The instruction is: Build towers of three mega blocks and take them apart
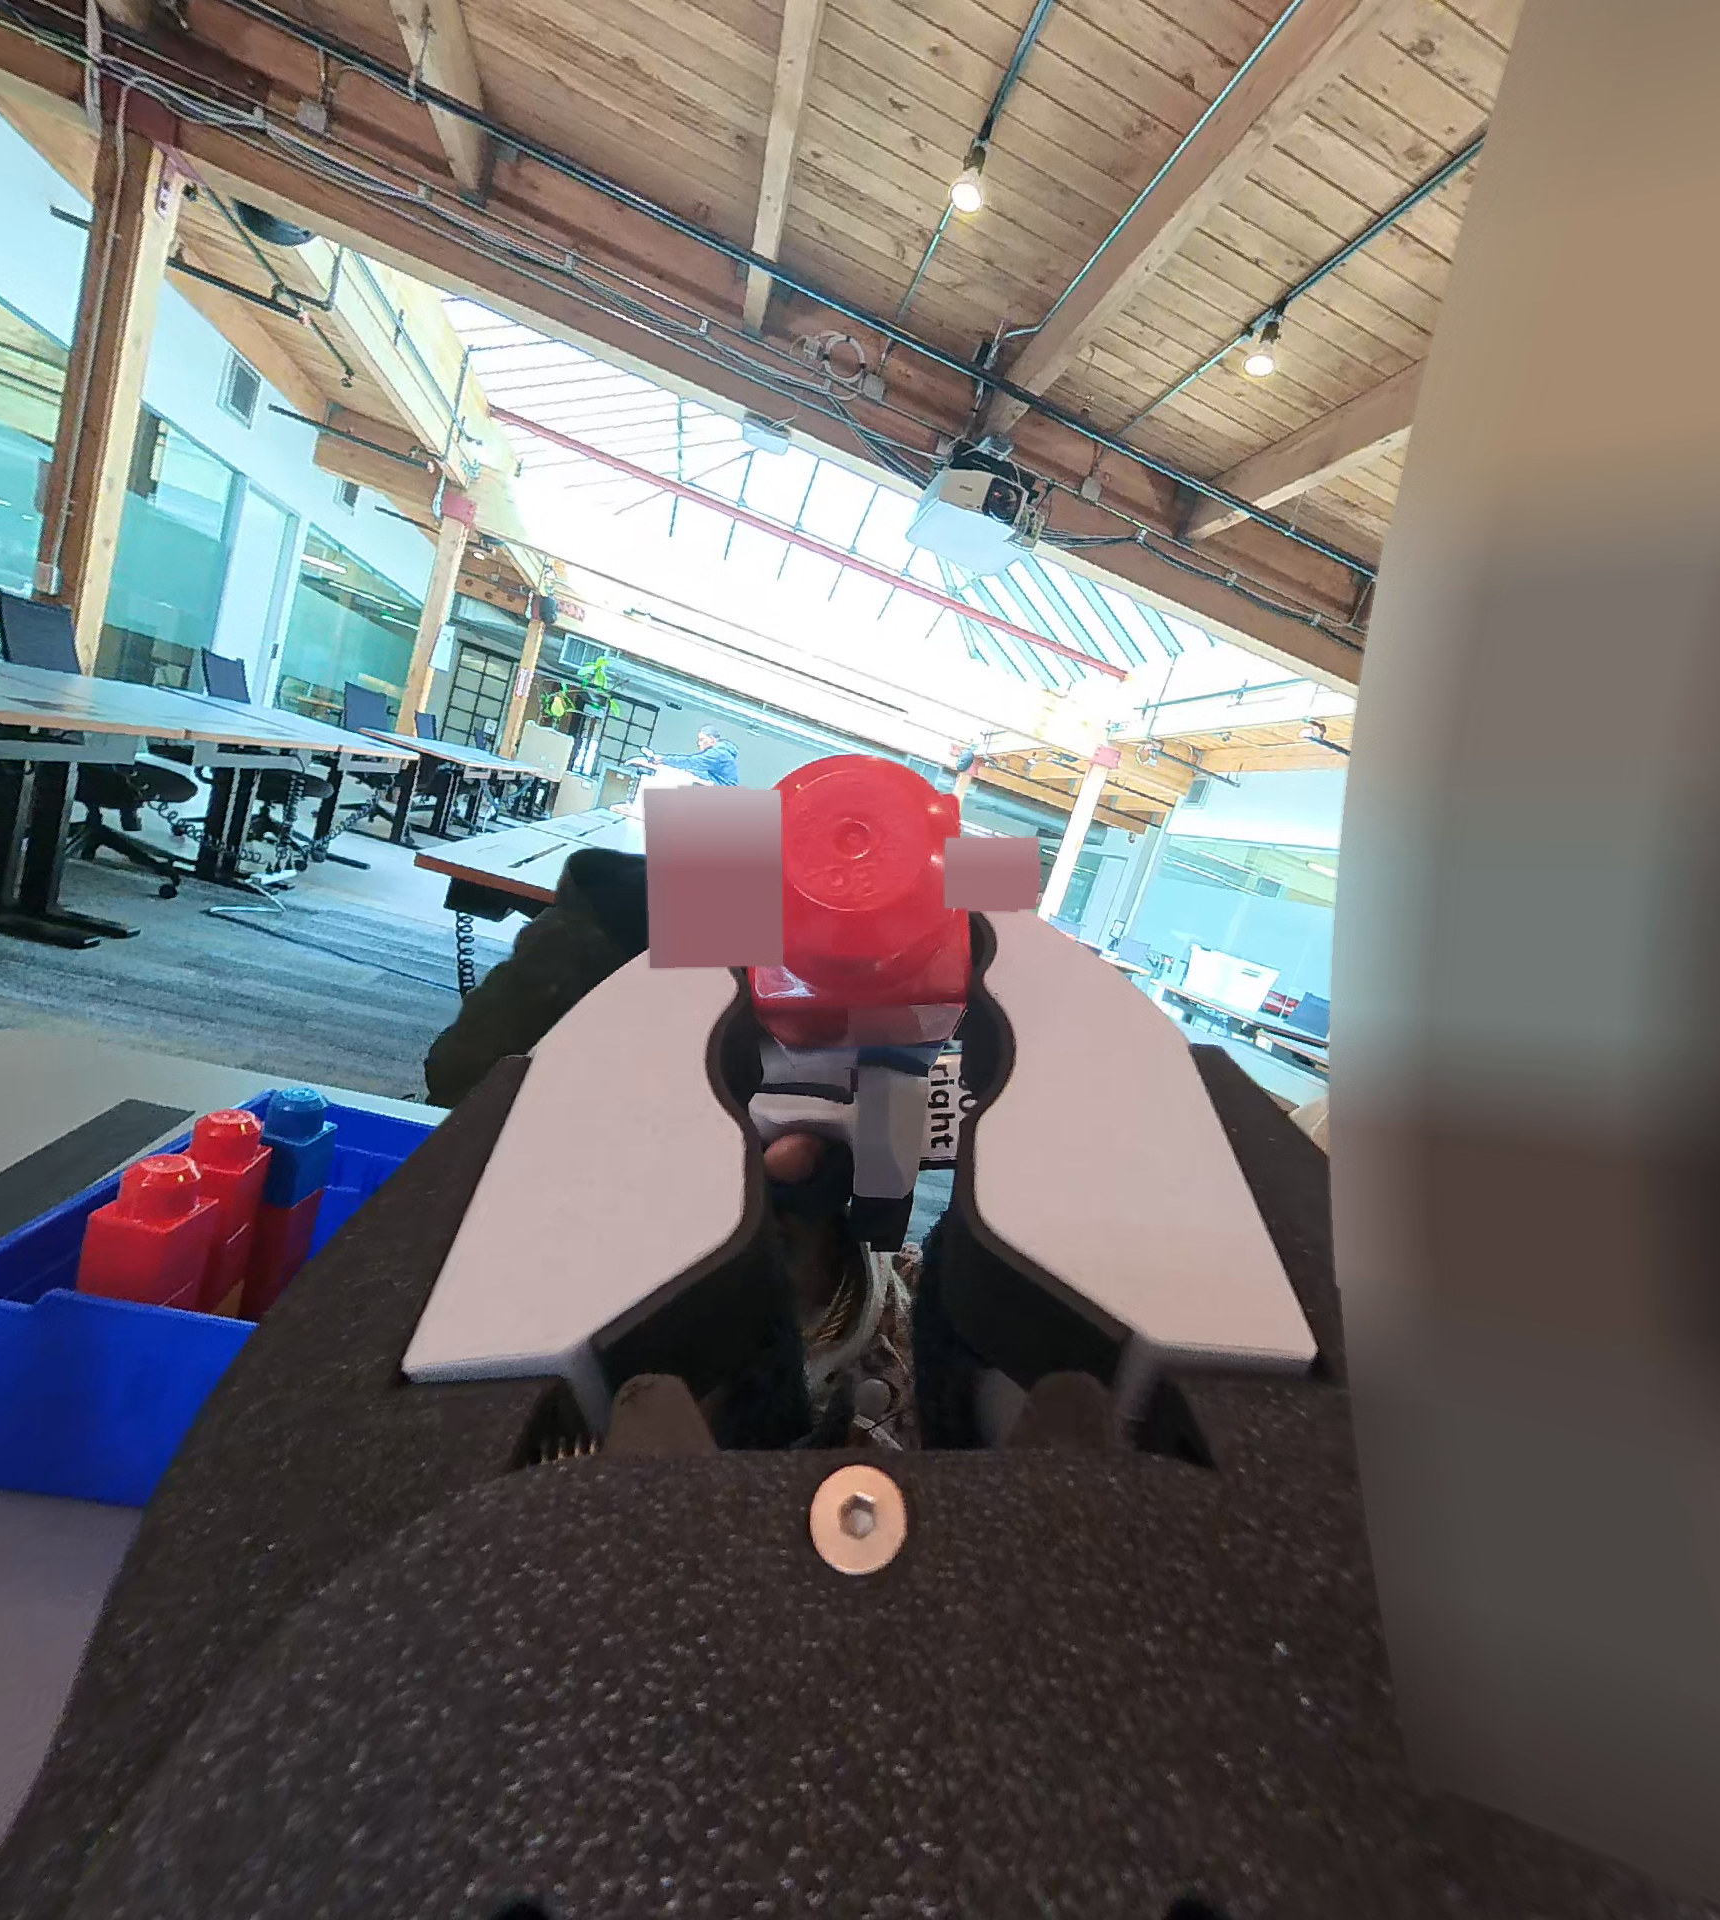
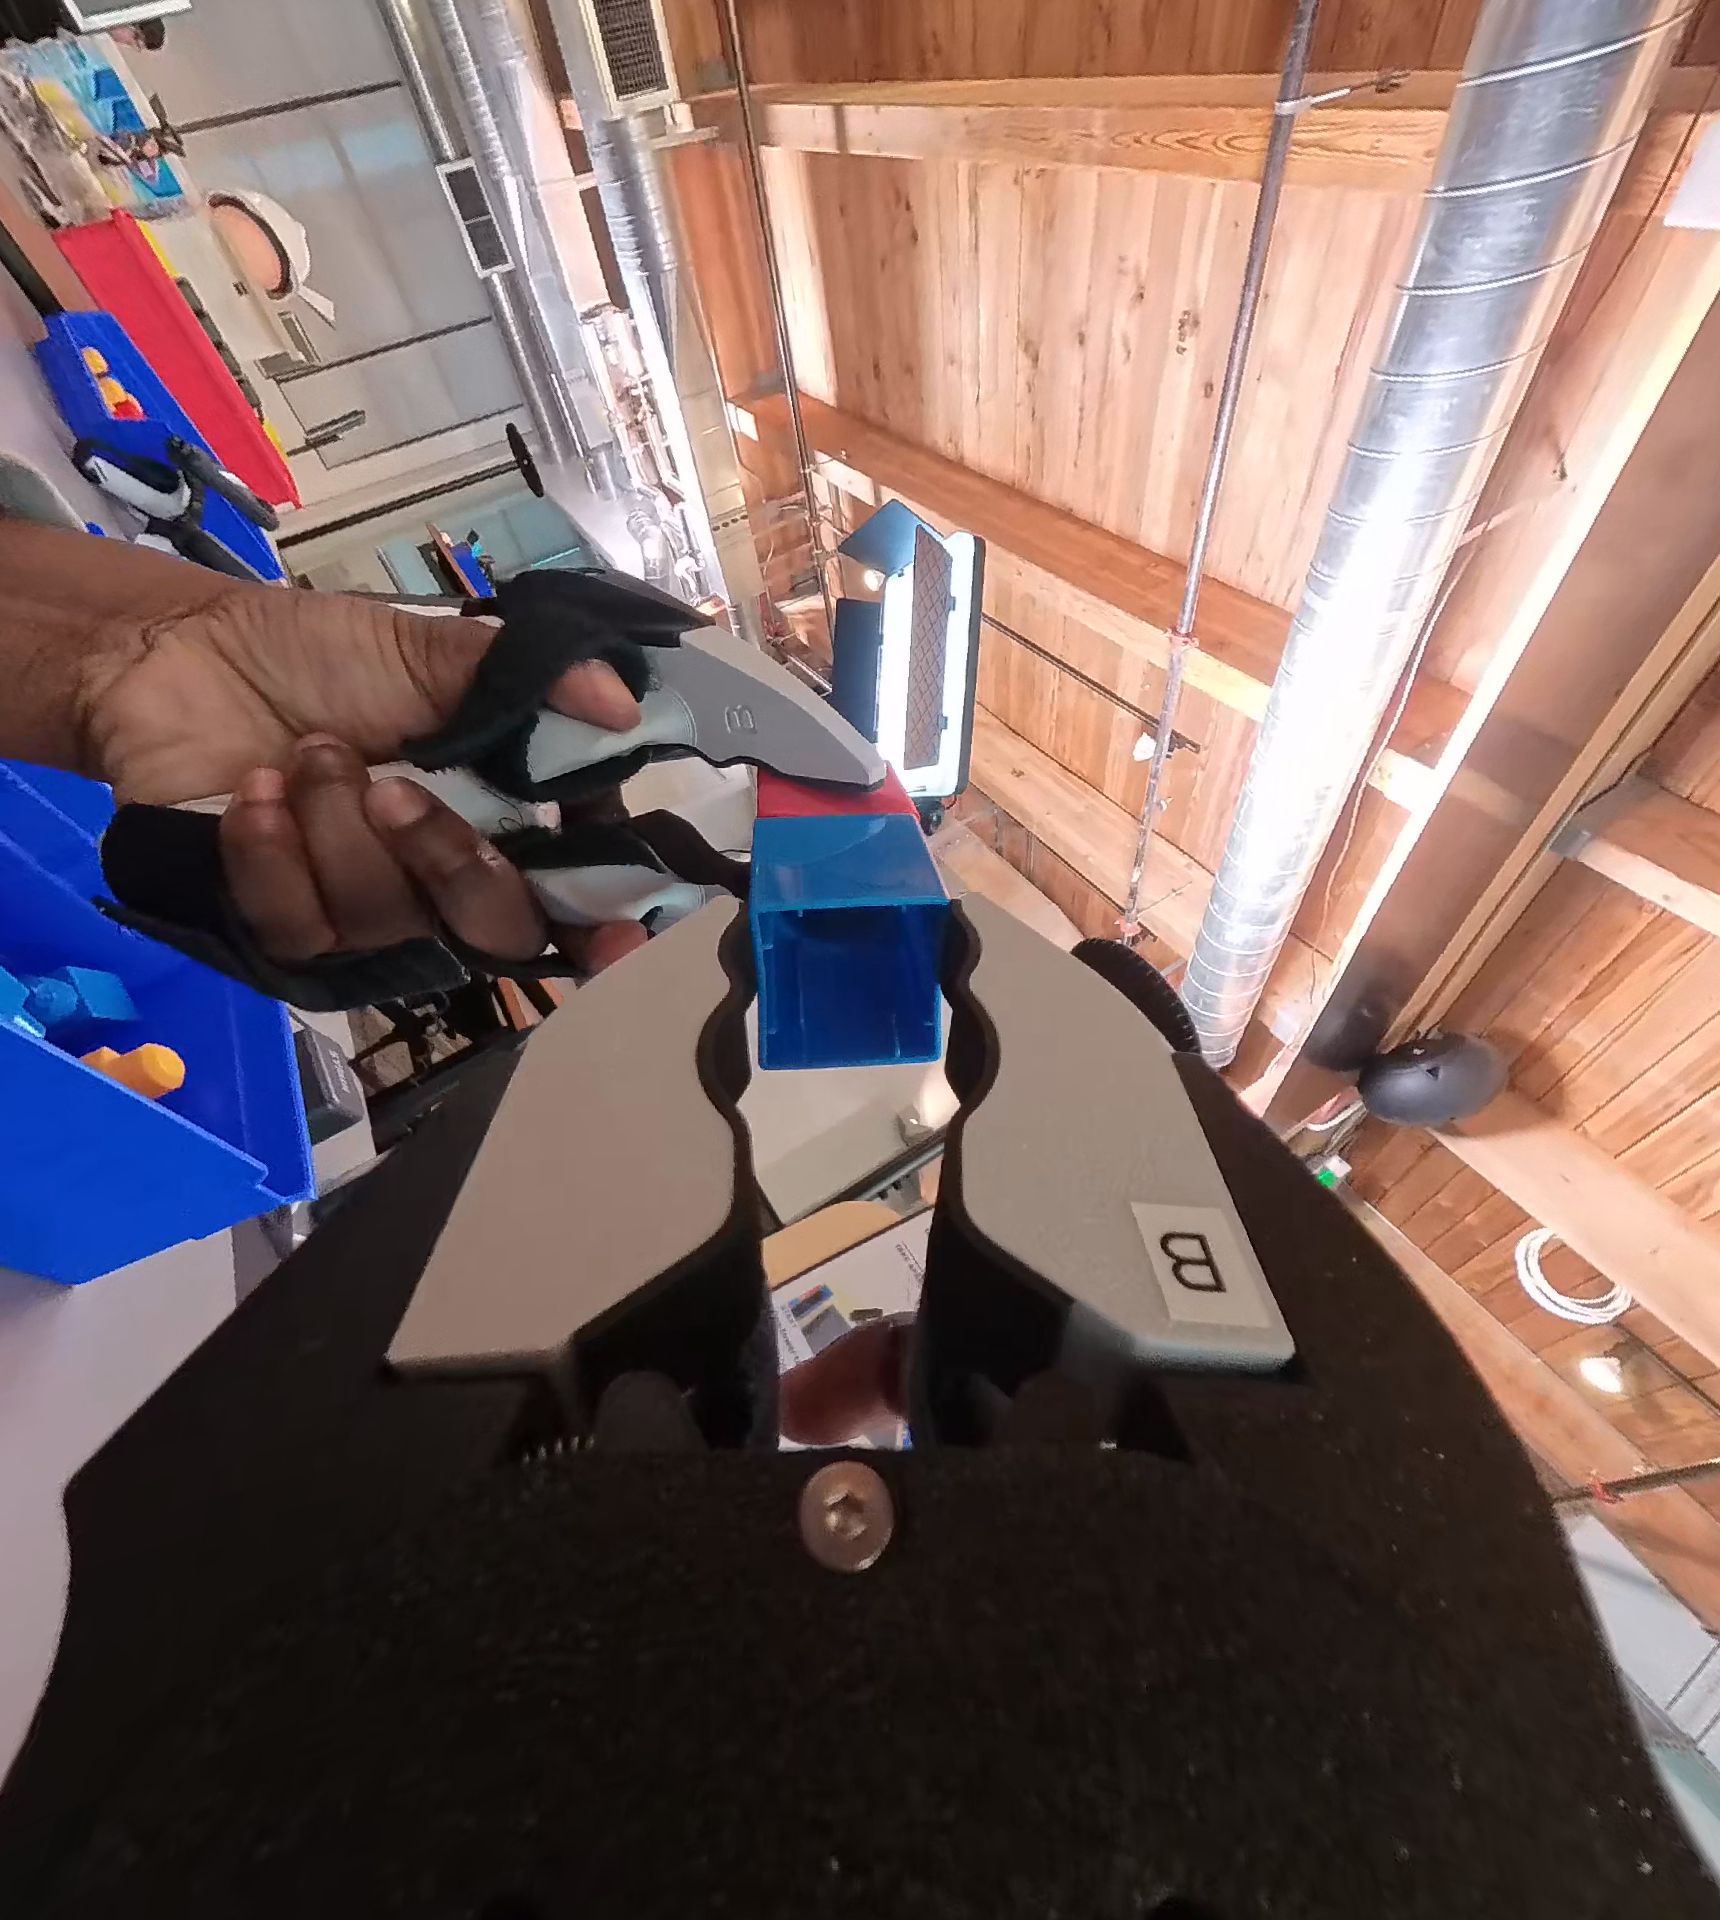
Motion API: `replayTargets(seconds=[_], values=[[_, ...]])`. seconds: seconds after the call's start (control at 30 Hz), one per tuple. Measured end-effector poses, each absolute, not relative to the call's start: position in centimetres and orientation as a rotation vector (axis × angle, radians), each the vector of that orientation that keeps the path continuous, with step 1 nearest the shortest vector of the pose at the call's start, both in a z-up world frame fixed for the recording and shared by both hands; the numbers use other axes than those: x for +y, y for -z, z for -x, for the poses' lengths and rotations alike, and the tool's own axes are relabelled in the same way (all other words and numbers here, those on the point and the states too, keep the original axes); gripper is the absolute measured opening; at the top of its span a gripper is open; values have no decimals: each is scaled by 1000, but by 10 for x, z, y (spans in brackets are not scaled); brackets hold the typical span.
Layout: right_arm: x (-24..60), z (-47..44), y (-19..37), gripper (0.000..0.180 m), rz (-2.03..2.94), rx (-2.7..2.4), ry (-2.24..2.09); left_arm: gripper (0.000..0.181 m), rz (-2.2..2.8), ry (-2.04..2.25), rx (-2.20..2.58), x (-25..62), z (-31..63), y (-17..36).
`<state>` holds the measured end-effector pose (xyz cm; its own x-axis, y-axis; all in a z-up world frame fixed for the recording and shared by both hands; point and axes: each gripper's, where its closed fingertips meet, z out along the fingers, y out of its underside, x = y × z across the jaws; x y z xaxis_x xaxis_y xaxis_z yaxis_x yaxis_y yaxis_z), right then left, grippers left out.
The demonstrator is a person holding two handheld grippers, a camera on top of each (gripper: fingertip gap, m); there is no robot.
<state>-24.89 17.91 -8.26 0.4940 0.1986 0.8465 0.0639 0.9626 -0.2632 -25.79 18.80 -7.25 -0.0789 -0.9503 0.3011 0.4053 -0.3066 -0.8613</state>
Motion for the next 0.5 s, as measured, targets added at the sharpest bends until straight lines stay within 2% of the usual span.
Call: replayTargets(seconds=[0.03, 0.5], values=[[179, 249, 83, 34, 276, -1054, -89, 36, 1094, 1611, 728, 188, 258, 73], [185, 250, 85, 34, 317, -1043, -197, 36, 1130, 1566, 708, 193, 258, 75]])
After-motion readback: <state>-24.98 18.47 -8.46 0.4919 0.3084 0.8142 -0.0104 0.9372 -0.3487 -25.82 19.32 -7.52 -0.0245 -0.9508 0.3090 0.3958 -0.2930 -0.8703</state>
